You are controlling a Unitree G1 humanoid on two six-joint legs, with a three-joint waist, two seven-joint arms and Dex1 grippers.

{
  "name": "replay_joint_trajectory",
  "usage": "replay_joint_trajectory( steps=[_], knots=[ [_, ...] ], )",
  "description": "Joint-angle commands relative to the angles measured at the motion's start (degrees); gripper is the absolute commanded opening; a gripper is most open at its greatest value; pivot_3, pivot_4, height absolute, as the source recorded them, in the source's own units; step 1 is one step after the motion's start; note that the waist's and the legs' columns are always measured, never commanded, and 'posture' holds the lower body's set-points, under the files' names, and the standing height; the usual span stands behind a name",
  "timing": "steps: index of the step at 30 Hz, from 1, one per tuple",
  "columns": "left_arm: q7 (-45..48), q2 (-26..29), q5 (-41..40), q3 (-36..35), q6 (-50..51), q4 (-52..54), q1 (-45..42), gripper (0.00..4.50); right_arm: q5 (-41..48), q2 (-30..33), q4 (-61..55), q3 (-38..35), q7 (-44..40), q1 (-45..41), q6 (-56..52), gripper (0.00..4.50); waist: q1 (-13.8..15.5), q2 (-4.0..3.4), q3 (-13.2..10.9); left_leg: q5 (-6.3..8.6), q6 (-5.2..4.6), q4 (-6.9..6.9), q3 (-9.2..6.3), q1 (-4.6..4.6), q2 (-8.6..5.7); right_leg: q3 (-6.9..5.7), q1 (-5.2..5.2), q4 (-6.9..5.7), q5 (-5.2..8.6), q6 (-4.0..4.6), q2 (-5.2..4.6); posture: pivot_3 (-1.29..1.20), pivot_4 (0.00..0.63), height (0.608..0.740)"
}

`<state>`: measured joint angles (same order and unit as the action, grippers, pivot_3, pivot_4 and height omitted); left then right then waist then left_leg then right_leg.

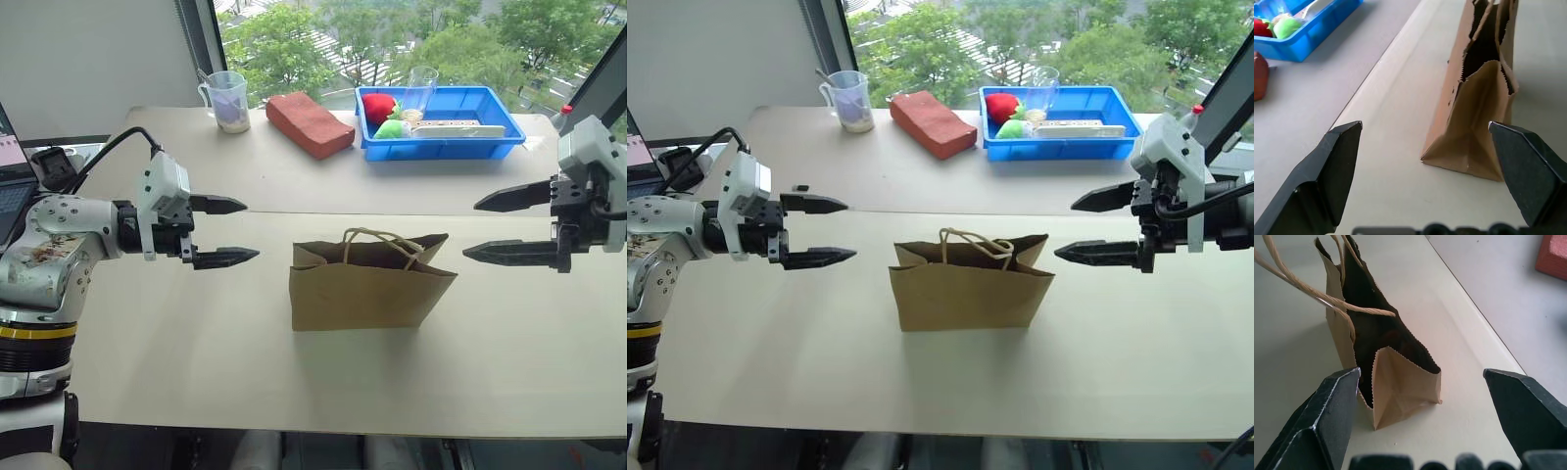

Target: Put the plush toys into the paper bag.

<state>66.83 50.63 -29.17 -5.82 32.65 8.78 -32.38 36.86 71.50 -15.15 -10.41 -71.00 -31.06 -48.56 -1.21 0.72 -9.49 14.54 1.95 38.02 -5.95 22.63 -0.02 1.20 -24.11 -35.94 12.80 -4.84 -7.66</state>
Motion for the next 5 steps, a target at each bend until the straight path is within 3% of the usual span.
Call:
replay_joint_trajectory(
  steps=[1,5],
  knots=[
    [-2.0,0.1,0.0,-1.5,-0.7,2.4,0.8,4.41,0.3,-0.6,-1.5,-3.4,2.2,0.6,0.9,4.50,0.0,0.00,0.0,0.00,0.00,0.00,0.00,0.00,0.00,0.00,0.00,-0.01,0.00,0.00,0.00,0.00,0.150,0.740],
    [-3.2,-0.7,-0.2,-1.1,-0.7,1.5,-0.4,4.41,0.6,-1.8,-1.8,-3.9,3.4,2.2,1.1,4.50,0.0,0.00,0.0,0.00,0.00,0.00,0.01,0.00,0.00,0.00,-0.02,0.00,0.00,0.00,0.00,0.00,0.150,0.740]
  ],
)
